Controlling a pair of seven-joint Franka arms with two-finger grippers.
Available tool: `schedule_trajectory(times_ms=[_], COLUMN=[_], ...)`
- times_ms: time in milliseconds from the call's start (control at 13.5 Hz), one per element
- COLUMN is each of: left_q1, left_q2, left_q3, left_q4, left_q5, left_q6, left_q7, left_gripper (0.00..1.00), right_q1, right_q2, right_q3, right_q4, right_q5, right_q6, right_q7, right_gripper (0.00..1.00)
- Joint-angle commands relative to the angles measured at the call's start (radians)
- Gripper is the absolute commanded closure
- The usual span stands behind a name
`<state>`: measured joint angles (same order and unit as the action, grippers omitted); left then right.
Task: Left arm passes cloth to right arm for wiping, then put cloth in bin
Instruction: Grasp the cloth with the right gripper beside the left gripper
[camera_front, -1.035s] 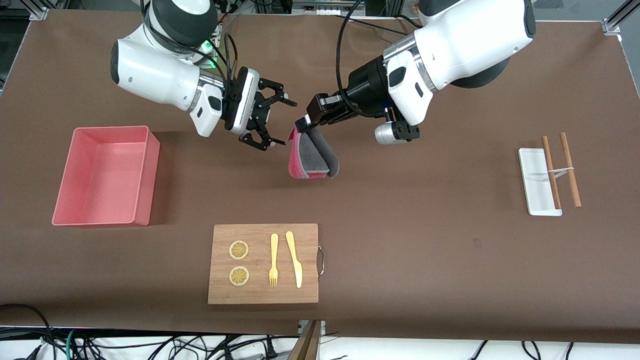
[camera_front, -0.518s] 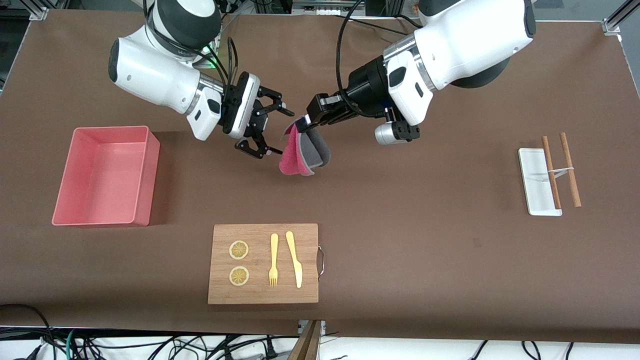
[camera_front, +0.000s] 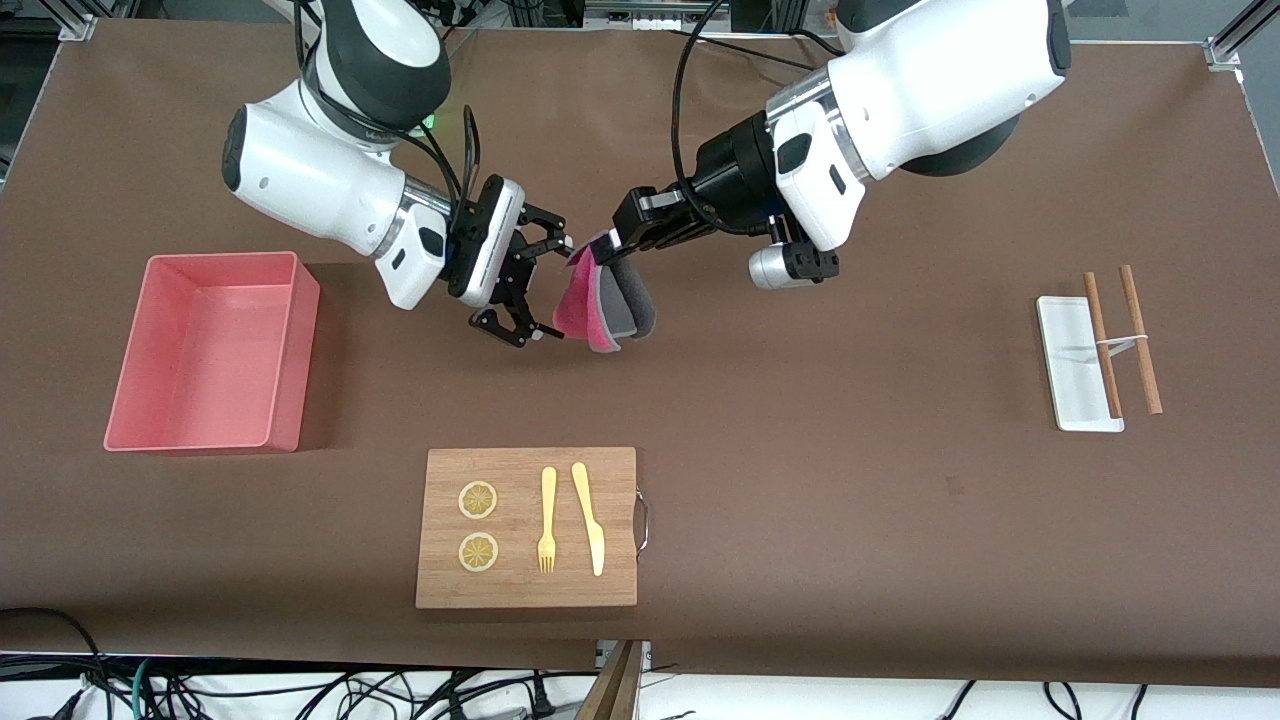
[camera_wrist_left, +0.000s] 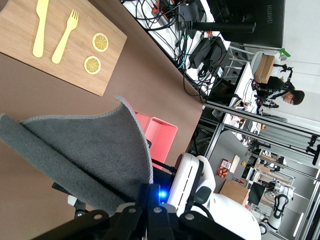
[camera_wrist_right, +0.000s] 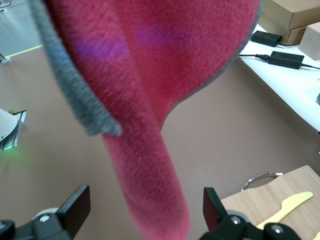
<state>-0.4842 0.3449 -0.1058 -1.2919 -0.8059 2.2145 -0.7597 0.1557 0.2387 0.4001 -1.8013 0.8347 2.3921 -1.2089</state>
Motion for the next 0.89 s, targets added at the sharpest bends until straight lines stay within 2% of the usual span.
schedule_trajectory(times_ms=[0,74,148,222,296,444,591,739,813], left_q1=[-0.011,-0.011,-0.011,-0.011,-0.011,-0.013,-0.013,-0.011,-0.01], left_q2=[0.002,0.002,0.002,0.002,0.002,0.002,0.002,0.002,0.002], left_q3=[0.009,0.009,0.009,0.009,0.009,0.009,0.009,0.009,0.011], left_q4=[0.005,0.005,0.005,0.005,0.005,0.005,0.005,0.005,0.003], left_q5=[-0.016,-0.016,-0.016,-0.015,-0.015,-0.016,-0.015,-0.015,-0.015], left_q6=[0.011,0.011,0.011,0.011,0.011,0.011,0.011,0.011,0.008], left_q7=[-0.006,-0.006,-0.006,-0.006,-0.006,-0.006,-0.006,-0.006,-0.004], left_gripper=[1.0,1.0,1.0,1.0,1.0,1.0,1.0,1.0,0.8], right_q1=[0.027,0.028,0.03,0.028,0.028,0.027,0.022,0.021,0.019], right_q2=[0.057,0.057,0.057,0.057,0.057,0.057,0.05,0.044,0.041], right_q3=[-0.003,-0.004,-0.004,-0.004,-0.006,-0.023,-0.033,-0.072,-0.092], right_q4=[0.068,0.068,0.068,0.068,0.068,0.068,0.068,0.066,0.068], right_q5=[-0.017,-0.016,-0.017,-0.017,-0.019,-0.025,-0.026,-0.026,-0.026], right_q6=[0.031,0.036,0.038,0.038,0.036,0.032,0.03,0.019,0.001], right_q7=[0.006,0.009,0.021,0.023,0.023,0.022,0.023,0.023,0.023], right_gripper=[0.25,0.44,0.68,0.81,0.89,1.0,1.0,1.0,1.0])
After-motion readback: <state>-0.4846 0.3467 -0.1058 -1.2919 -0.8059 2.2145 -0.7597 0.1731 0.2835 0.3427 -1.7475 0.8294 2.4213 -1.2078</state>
